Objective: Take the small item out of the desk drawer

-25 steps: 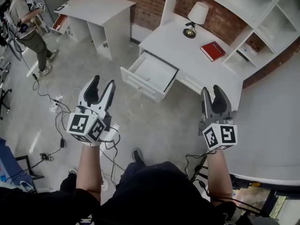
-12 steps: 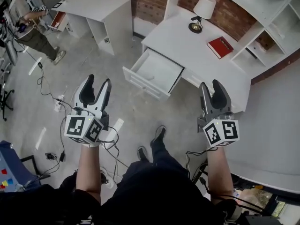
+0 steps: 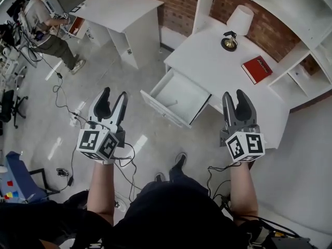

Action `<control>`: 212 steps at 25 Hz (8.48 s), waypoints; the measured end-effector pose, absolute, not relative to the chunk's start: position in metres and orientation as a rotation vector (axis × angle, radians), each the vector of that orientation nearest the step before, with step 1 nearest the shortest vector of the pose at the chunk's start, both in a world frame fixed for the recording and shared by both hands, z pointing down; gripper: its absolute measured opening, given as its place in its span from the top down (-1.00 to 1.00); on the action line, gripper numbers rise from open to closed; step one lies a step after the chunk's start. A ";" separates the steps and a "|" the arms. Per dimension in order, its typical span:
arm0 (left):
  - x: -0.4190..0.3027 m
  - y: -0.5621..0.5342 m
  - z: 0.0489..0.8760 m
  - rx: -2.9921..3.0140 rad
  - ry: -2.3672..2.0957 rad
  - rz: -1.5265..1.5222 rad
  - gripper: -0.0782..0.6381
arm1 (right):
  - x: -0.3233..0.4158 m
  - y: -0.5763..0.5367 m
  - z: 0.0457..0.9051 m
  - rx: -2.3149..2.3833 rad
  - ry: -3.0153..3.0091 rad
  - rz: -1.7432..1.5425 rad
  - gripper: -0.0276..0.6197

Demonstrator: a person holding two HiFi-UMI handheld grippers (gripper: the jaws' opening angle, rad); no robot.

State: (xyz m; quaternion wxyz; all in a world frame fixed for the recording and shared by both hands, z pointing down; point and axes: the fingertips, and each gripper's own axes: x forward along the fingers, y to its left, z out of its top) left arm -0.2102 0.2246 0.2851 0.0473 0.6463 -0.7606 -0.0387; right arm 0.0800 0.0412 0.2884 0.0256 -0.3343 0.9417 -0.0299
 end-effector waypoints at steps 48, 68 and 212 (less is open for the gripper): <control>-0.327 -0.124 0.378 2.267 -1.854 0.229 0.10 | 0.010 -0.197 0.345 -1.564 2.733 -0.233 0.47; -0.180 -0.157 0.624 2.380 -1.025 0.764 0.10 | 0.101 -0.197 0.440 -1.895 2.567 -0.429 0.50; -0.135 -0.297 0.404 2.493 -1.553 0.397 0.13 | 0.150 -0.257 0.332 -1.897 2.548 -0.120 0.59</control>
